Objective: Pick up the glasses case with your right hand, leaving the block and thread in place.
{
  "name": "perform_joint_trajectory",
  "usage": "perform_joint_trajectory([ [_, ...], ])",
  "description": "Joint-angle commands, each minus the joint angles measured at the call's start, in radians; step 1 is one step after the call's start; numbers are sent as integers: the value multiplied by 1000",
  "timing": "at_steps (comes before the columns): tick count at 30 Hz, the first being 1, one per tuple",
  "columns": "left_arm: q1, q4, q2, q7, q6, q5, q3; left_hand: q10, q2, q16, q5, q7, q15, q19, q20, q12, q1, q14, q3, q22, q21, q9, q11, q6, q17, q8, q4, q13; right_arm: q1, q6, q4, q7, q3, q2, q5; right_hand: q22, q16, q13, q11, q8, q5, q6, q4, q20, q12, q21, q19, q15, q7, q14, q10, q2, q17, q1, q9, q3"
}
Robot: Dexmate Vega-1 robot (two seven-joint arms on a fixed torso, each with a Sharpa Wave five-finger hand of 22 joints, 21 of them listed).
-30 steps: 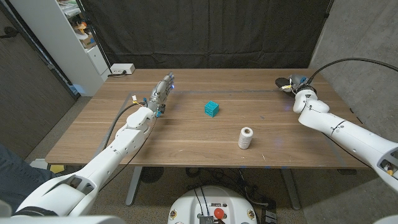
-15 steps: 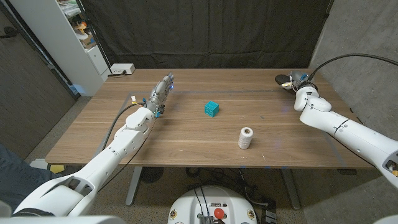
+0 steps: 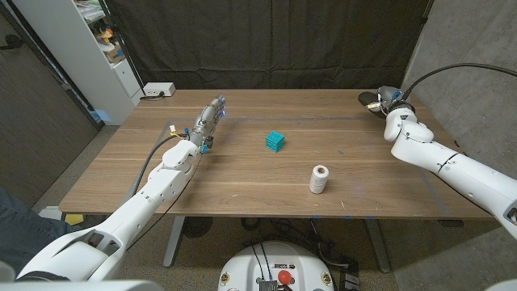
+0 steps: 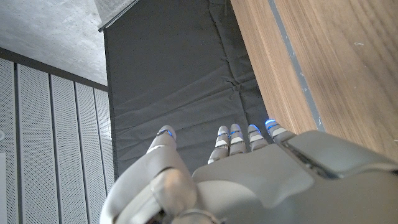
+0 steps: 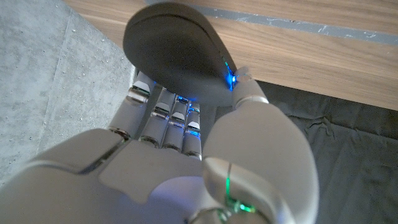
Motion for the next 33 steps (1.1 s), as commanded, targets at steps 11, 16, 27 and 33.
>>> perform_joint_trajectory([
  [11,1,5,4,-12,-10,-5,-5,2,9,3,1,3,6,-3,-5,-1,2,0,5,5,4,4,5,5,3,2,-6,2,-16,-28,-88,9,37,-26,-22,4,4,7,3,5,5,25,6,-41,2,6,51,-19,-15,15,17,57,5,49,5,1],
  [16,2,1,6,-13,-8,-5,-5,2,10,3,1,3,5,-3,-6,-1,2,0,6,6,4,4,4,6,3,2,-6,2,-19,-33,-100,10,45,-31,-25,4,3,8,2,6,5,28,7,-41,3,6,52,-18,-17,16,21,58,5,49,5,0],
  [27,0,0,9,-18,-5,-5,-4,2,10,3,0,4,6,-3,-4,-1,3,1,7,6,4,4,4,5,3,1,-7,2,-34,-51,-137,12,63,-47,-29,4,3,9,1,5,4,30,7,-41,2,5,52,-18,-16,19,24,58,6,51,5,-2],
  [33,3,-8,11,-17,-6,-5,-5,2,10,3,0,3,6,-3,-4,-1,3,1,8,6,4,4,4,7,3,2,-8,2,-41,-58,-150,17,69,-55,-28,4,11,9,2,5,4,32,7,-44,1,6,55,-23,-17,30,25,61,12,52,5,-3],
])
